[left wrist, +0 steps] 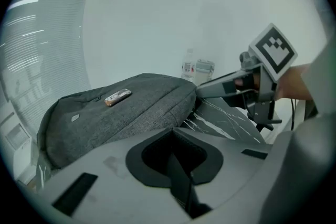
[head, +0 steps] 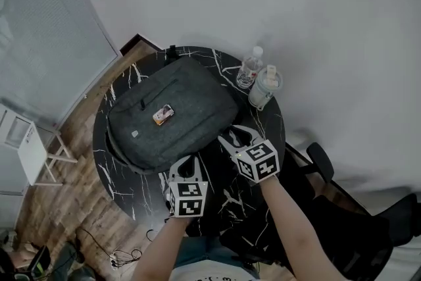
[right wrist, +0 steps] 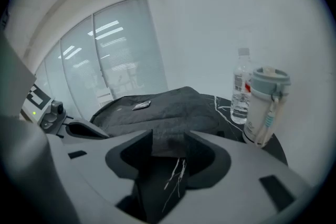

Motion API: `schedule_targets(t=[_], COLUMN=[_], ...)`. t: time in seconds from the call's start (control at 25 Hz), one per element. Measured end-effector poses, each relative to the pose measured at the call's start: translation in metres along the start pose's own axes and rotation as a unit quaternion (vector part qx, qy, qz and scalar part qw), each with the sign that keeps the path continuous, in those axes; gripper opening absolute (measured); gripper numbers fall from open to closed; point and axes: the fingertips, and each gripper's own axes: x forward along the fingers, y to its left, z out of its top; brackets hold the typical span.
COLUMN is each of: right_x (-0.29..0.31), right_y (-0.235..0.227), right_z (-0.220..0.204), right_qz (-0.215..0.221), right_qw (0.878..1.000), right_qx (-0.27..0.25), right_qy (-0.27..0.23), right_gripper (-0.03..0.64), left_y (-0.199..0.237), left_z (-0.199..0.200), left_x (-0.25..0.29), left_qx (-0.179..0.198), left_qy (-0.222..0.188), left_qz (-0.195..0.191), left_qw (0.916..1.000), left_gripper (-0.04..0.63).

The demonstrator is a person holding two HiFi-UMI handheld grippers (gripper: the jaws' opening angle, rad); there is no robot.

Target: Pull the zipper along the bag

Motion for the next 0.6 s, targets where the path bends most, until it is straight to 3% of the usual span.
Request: schedule_targets(t=[0.12, 0.24, 0.36, 0.6], right_x=[0.023, 0.050, 0.059, 0.062], right_y=[0.015, 0.023, 0.021, 0.016], right_z=[0.012, -0.008, -0.017, -0.019], right_qz=[0.004, 0.020, 0.032, 0.025], right_qw=[0.997, 0.982, 0.977, 0.972], right_qx=[-0.077, -0.154, -0.159, -0.164], right_qy=[0.024, 0.104, 0.140, 0.166], right_gripper=[0.201, 0.186, 0.183, 0.140], left_y=[0.007, 0.013, 0.015, 0.029], left_z=[-0.008, -0.016, -0.019, -0.024], left_x=[-0.008, -0.012, -0.013, -0.025], left_qx=[-0.007, -0.019, -0.017, -0.040], left_qy=[-0.005, 0.001, -0.006, -0.013], left_qz=[-0.003, -0.006, -0.006, 0.010], left_qw=[1.0000, 0.9998, 0.9998, 0.9991], left_gripper=[0.017, 0.017, 0.017, 0.015])
